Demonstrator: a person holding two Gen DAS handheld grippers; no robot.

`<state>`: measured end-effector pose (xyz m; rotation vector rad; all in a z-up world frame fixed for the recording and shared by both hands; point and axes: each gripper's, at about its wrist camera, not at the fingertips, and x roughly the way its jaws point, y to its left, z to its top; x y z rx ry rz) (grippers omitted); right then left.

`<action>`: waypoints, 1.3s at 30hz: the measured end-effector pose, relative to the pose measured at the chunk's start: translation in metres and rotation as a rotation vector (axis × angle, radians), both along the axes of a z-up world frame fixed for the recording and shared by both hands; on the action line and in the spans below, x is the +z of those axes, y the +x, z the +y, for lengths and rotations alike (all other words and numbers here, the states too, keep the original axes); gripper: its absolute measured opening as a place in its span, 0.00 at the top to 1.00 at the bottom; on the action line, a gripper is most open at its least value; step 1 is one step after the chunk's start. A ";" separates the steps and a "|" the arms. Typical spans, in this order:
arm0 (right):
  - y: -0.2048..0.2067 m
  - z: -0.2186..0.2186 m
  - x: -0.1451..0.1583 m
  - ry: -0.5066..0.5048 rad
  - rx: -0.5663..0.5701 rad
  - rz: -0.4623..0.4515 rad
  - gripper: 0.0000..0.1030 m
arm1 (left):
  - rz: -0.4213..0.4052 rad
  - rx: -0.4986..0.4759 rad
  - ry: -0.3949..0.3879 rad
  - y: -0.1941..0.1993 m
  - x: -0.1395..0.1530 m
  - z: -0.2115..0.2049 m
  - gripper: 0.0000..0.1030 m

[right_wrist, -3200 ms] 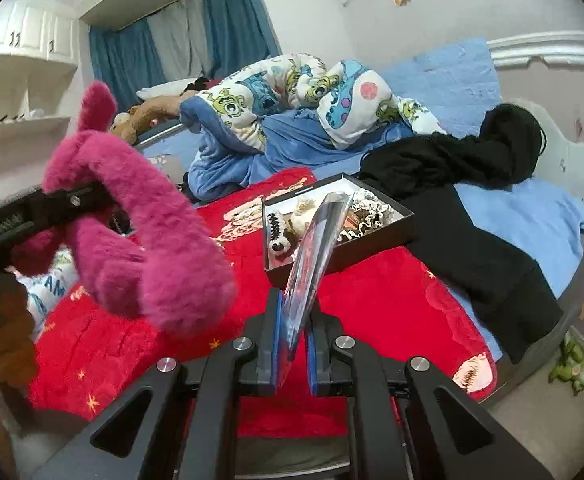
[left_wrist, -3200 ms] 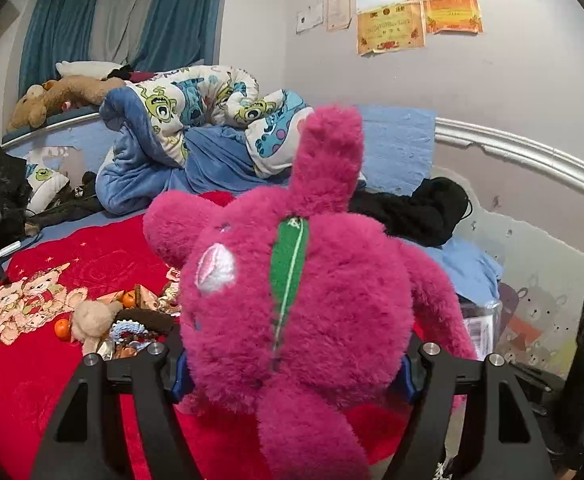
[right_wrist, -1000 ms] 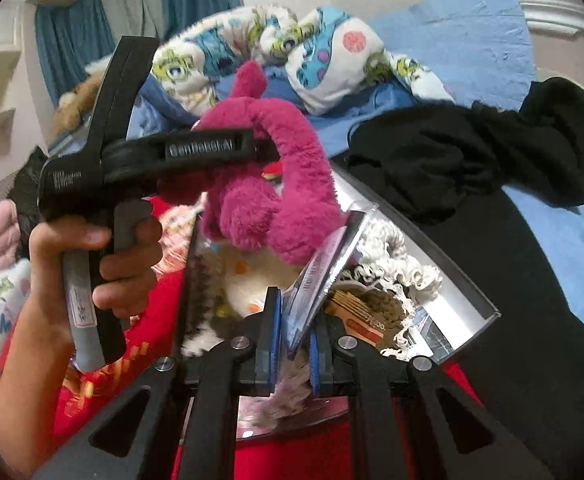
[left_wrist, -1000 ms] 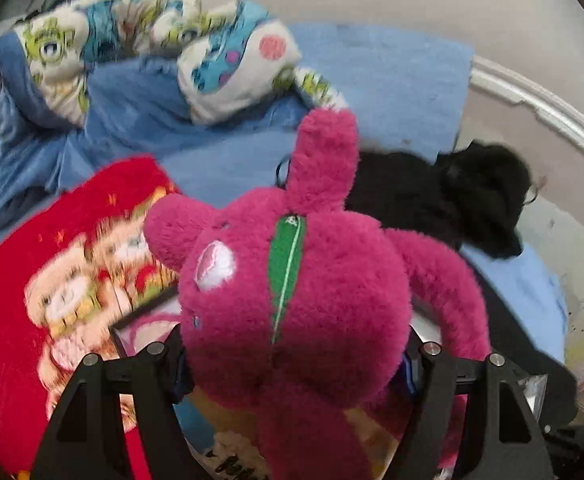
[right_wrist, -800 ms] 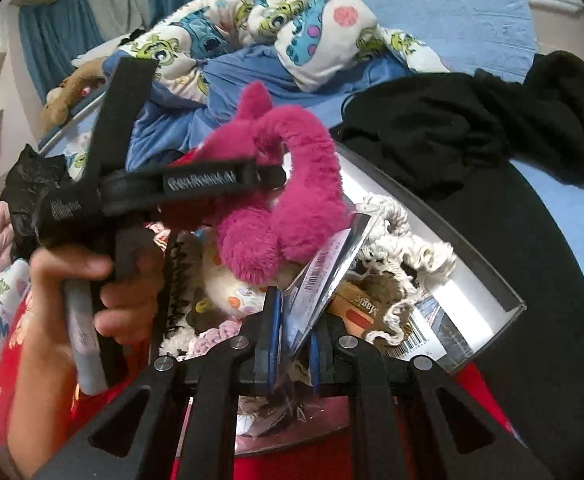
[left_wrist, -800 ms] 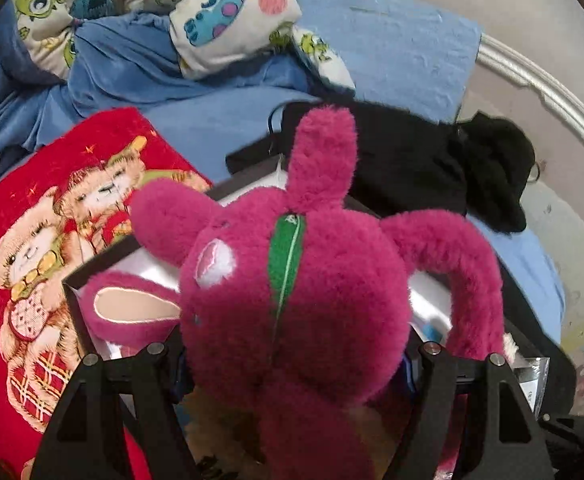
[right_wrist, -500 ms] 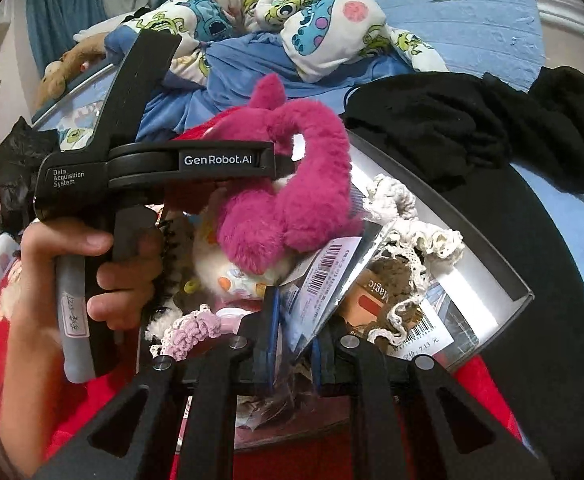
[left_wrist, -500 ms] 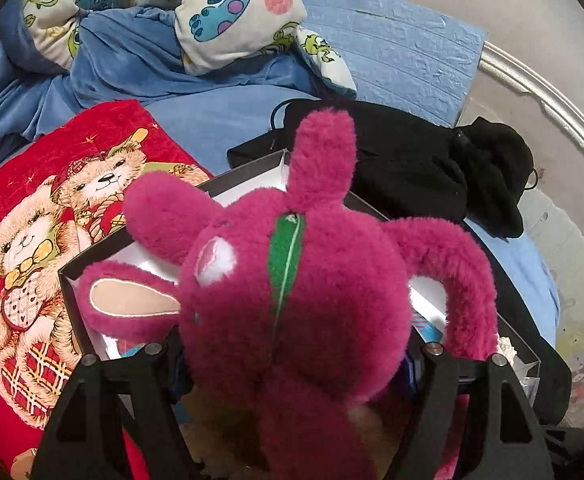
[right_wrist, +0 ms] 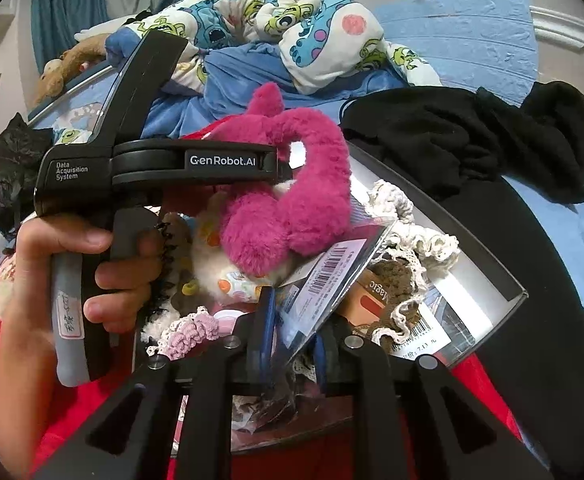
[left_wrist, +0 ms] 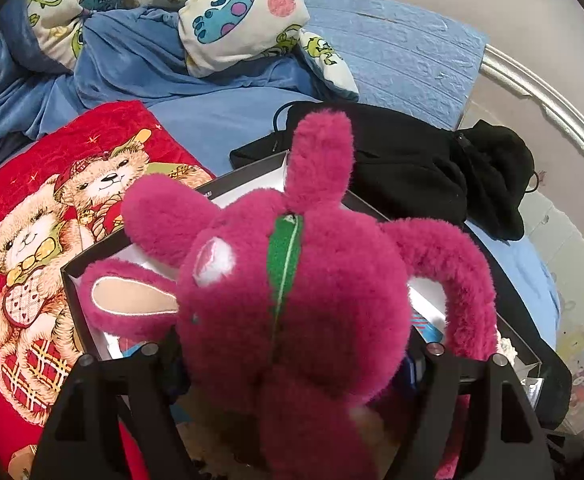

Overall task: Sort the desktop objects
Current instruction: 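Lower the bunny and the packaged item into the black box and open both tools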

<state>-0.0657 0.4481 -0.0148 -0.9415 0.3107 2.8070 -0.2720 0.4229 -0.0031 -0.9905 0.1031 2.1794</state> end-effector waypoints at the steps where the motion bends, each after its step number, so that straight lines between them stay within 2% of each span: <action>1: 0.000 -0.001 0.000 -0.003 -0.002 0.001 0.80 | -0.003 0.004 -0.001 0.000 0.000 0.000 0.20; 2: -0.003 -0.001 0.000 -0.005 0.000 0.002 0.72 | -0.004 0.006 -0.001 0.000 0.000 0.000 0.19; 3: -0.005 -0.003 0.001 -0.003 0.009 0.005 0.58 | -0.003 0.009 0.000 0.001 0.001 -0.001 0.17; 4: -0.005 -0.004 0.003 -0.002 0.016 0.005 0.48 | -0.001 0.012 0.001 0.002 0.001 -0.002 0.15; 5: -0.005 -0.005 0.004 -0.002 0.022 0.006 0.25 | 0.004 0.017 0.005 0.004 0.002 -0.003 0.12; 6: -0.005 -0.006 0.005 -0.003 0.029 0.007 0.06 | 0.009 0.021 0.012 0.006 0.004 -0.004 0.09; 7: -0.004 -0.007 0.007 0.003 0.028 0.009 0.02 | 0.009 0.024 0.021 0.008 0.005 -0.005 0.06; 8: -0.001 -0.010 0.011 0.023 0.019 0.019 0.00 | -0.004 0.023 0.016 0.010 0.005 -0.005 0.00; 11: 0.004 -0.011 0.020 0.051 -0.002 0.035 0.00 | -0.001 -0.004 -0.028 0.016 0.008 0.000 0.00; 16: 0.016 -0.001 0.028 -0.051 -0.024 0.083 0.00 | 0.044 0.000 -0.059 0.025 0.016 0.001 0.00; 24: 0.032 0.005 0.032 -0.090 -0.069 0.105 0.00 | 0.057 -0.008 -0.067 0.030 0.018 0.004 0.00; 39: 0.043 0.013 0.038 -0.087 -0.093 0.135 0.00 | 0.184 -0.062 -0.069 0.057 0.040 0.007 0.00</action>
